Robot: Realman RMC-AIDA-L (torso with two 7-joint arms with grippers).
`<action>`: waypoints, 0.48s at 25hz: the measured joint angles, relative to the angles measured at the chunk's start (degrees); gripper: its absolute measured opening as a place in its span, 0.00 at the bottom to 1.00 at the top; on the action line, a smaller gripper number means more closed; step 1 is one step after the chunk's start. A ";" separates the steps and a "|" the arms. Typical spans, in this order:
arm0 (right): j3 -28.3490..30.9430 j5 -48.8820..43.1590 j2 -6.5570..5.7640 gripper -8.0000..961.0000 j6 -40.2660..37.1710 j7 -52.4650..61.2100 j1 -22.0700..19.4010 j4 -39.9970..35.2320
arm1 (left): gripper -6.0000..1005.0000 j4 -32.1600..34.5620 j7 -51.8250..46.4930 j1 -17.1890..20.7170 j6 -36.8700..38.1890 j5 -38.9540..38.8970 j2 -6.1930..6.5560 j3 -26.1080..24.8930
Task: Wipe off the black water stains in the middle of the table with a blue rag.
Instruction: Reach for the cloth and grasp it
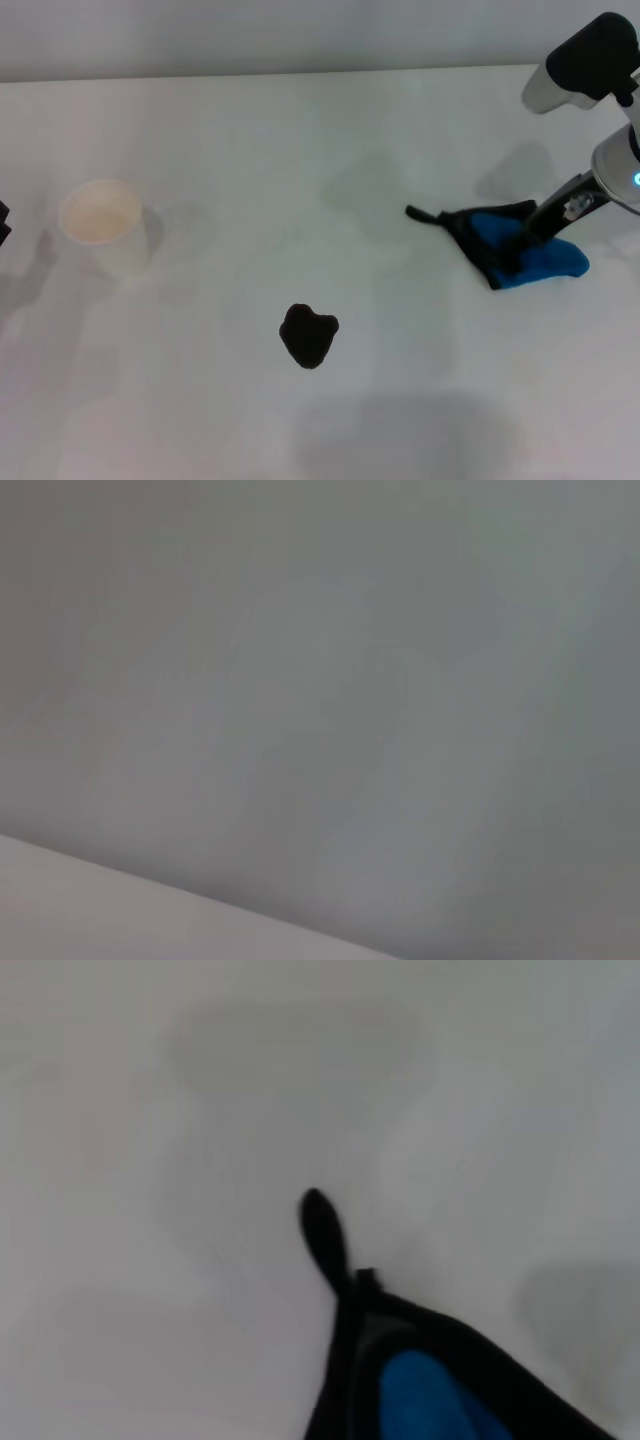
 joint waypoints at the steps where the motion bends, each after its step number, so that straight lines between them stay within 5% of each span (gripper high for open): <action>1: 0.11 0.00 0.00 0.54 -0.43 0.03 0.03 0.12 | 0.88 0.03 0.00 -0.05 -0.03 -0.08 0.00 -0.01; 6: -0.04 -0.01 0.02 0.25 -0.82 0.05 0.31 0.63 | 0.88 0.11 0.00 -0.44 -0.12 -0.20 0.00 -0.05; 12: -0.07 0.22 0.06 0.19 -0.22 0.93 0.34 0.63 | 0.88 0.10 0.00 -0.70 0.26 -0.31 0.03 -0.24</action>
